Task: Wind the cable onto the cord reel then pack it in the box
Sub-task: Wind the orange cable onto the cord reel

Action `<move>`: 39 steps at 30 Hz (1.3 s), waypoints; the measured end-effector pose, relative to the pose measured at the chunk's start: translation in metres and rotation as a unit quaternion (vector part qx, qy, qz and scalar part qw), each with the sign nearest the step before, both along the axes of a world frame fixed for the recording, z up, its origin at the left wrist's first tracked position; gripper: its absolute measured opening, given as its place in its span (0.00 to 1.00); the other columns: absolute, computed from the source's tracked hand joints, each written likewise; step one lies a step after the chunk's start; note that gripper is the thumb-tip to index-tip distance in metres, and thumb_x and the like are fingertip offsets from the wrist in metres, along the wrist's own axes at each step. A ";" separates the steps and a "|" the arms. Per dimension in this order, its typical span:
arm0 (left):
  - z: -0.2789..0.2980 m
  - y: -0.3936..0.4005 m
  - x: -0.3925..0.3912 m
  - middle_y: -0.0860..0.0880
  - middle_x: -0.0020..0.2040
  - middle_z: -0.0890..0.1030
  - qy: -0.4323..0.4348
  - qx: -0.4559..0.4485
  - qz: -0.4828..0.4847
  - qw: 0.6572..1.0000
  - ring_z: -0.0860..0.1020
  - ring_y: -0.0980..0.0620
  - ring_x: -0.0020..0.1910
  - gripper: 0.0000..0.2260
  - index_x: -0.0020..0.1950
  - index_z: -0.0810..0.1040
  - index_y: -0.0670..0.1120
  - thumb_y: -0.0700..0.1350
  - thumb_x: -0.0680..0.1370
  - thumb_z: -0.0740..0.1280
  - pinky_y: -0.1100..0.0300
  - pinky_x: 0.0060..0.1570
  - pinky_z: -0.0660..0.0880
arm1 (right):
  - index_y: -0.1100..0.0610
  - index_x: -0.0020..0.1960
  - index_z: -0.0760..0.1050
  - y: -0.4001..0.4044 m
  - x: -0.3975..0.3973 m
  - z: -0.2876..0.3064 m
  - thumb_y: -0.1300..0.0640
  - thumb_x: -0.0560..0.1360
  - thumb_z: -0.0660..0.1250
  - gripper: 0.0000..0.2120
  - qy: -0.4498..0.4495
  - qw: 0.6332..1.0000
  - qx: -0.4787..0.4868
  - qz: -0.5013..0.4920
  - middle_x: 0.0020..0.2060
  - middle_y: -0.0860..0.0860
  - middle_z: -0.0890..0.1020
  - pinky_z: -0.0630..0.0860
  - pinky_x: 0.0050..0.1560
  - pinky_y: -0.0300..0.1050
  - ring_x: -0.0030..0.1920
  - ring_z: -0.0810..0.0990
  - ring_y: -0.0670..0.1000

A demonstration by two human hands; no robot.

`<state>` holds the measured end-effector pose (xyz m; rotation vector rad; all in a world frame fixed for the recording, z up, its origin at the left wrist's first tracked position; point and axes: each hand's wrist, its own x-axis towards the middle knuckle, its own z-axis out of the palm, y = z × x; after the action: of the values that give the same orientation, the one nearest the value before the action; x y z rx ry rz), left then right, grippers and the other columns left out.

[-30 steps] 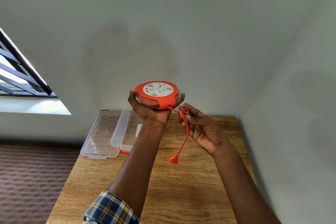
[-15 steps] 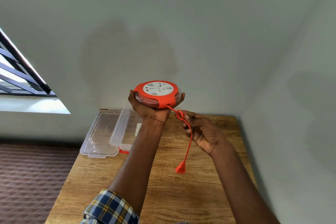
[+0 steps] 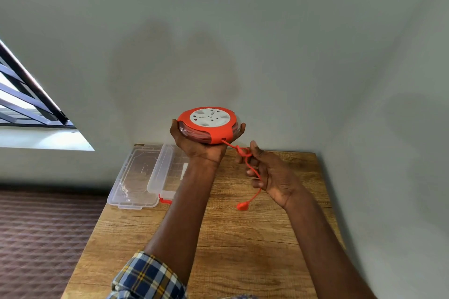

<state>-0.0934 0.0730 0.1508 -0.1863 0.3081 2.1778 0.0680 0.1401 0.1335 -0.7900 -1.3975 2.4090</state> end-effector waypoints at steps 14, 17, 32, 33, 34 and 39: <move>-0.008 -0.015 -0.023 0.34 0.73 0.76 0.011 -0.020 0.071 0.997 0.73 0.26 0.71 0.38 0.74 0.75 0.46 0.72 0.76 0.58 0.20 0.67 0.65 | 0.57 0.47 0.82 0.030 0.020 -0.013 0.55 0.75 0.68 0.06 0.072 0.988 0.011 -0.139 0.31 0.50 0.75 0.68 0.30 0.40 0.33 0.72 0.48; -0.010 -0.016 -0.023 0.34 0.73 0.76 0.046 -0.046 0.052 0.996 0.74 0.27 0.71 0.38 0.75 0.74 0.47 0.73 0.75 0.58 0.19 0.65 0.66 | 0.55 0.59 0.80 0.028 0.019 -0.006 0.59 0.78 0.69 0.10 0.025 0.983 0.117 -0.139 0.42 0.53 0.84 0.75 0.36 0.43 0.41 0.80 0.51; -0.003 -0.002 -0.011 0.32 0.72 0.74 -0.031 -0.025 0.055 0.998 0.72 0.24 0.70 0.39 0.74 0.73 0.46 0.72 0.74 0.58 0.18 0.65 0.62 | 0.60 0.58 0.81 -0.003 0.000 0.013 0.57 0.80 0.67 0.10 0.057 0.977 0.192 -0.072 0.50 0.57 0.87 0.77 0.59 0.58 0.54 0.85 0.55; -0.004 -0.003 -0.012 0.32 0.72 0.74 -0.026 -0.028 0.060 0.997 0.72 0.24 0.70 0.39 0.74 0.74 0.46 0.73 0.74 0.58 0.18 0.65 0.62 | 0.61 0.59 0.80 -0.001 0.003 0.016 0.56 0.79 0.67 0.12 0.076 0.988 0.119 -0.056 0.53 0.61 0.85 0.76 0.59 0.58 0.56 0.84 0.58; -0.005 -0.002 -0.012 0.32 0.72 0.74 -0.019 -0.032 0.063 0.997 0.72 0.24 0.70 0.39 0.74 0.74 0.46 0.73 0.74 0.58 0.18 0.64 0.63 | 0.61 0.59 0.79 0.000 0.004 0.019 0.54 0.79 0.67 0.13 0.084 0.992 0.079 -0.042 0.56 0.63 0.84 0.75 0.58 0.57 0.58 0.84 0.59; -0.002 0.003 -0.003 0.33 0.72 0.75 0.008 -0.048 0.069 0.996 0.73 0.25 0.70 0.39 0.74 0.74 0.46 0.74 0.75 0.56 0.18 0.65 0.64 | 0.57 0.64 0.75 -0.018 -0.009 0.025 0.53 0.79 0.70 0.16 0.043 0.995 0.072 -0.057 0.53 0.59 0.87 0.76 0.59 0.53 0.56 0.85 0.57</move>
<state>-0.0966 0.0764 0.1492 -0.2490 0.4200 2.3032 0.0587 0.1216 0.1587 -0.7026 -1.4342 2.2014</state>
